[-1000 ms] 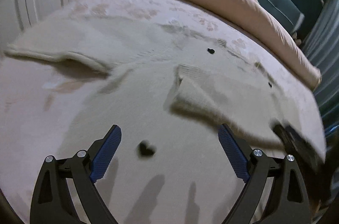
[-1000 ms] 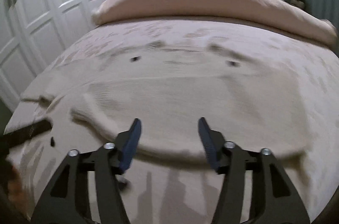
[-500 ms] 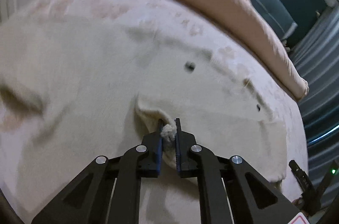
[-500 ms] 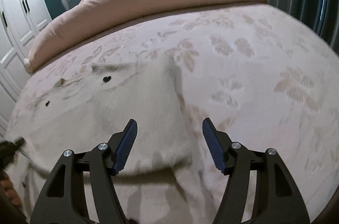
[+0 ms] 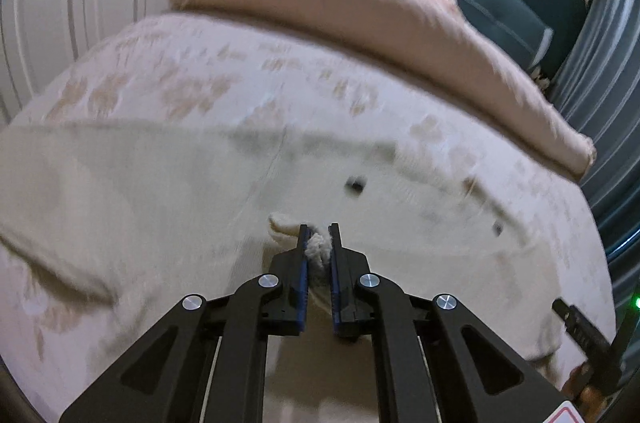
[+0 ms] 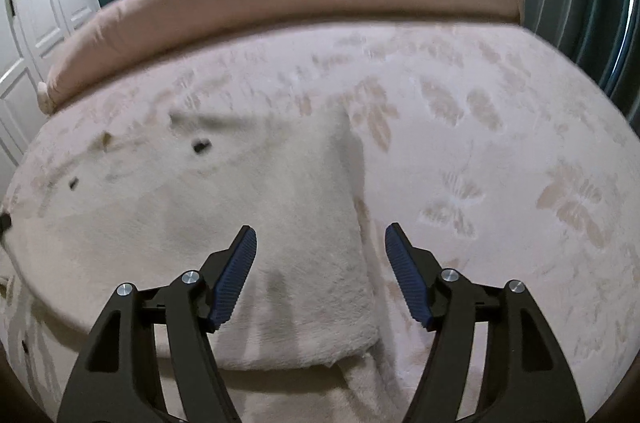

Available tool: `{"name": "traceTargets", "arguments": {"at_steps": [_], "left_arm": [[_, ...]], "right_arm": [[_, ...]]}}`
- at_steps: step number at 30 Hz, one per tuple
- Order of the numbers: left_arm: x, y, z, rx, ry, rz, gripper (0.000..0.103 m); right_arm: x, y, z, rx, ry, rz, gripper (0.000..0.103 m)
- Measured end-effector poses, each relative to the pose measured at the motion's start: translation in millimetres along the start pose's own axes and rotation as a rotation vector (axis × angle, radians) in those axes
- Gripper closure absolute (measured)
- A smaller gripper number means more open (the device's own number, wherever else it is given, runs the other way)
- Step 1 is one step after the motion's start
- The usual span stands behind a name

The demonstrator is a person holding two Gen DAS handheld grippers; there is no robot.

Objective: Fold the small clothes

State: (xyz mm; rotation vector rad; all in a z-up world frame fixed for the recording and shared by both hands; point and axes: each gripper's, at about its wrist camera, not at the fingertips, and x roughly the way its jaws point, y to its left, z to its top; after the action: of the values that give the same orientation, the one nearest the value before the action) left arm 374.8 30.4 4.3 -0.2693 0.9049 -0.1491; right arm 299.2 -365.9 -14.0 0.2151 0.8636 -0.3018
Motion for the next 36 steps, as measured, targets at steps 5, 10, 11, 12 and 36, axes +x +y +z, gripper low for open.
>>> {"name": "traceTargets", "arguments": {"at_steps": [5,10,11,12,36], "left_arm": [[20,21,-24,-0.058,0.069,0.014,0.097],[-22,9,19,-0.048,-0.107,-0.061,0.098],[-40,3,32,-0.030,-0.187,-0.075,0.098],[-49,0,37,-0.023,-0.227,-0.083,0.098],[45,13,-36,0.101,-0.063,0.160,0.093]], "right_arm": [[29,-2,-5,0.001,0.087,0.074,0.082],[-28,-17,22,0.120,-0.125,0.245,0.091],[-43,-22,24,0.153,-0.188,0.272,0.091],[-47,-25,22,0.174,-0.216,0.276,0.091],[-13,19,-30,0.025,-0.052,0.080,0.086]]}}
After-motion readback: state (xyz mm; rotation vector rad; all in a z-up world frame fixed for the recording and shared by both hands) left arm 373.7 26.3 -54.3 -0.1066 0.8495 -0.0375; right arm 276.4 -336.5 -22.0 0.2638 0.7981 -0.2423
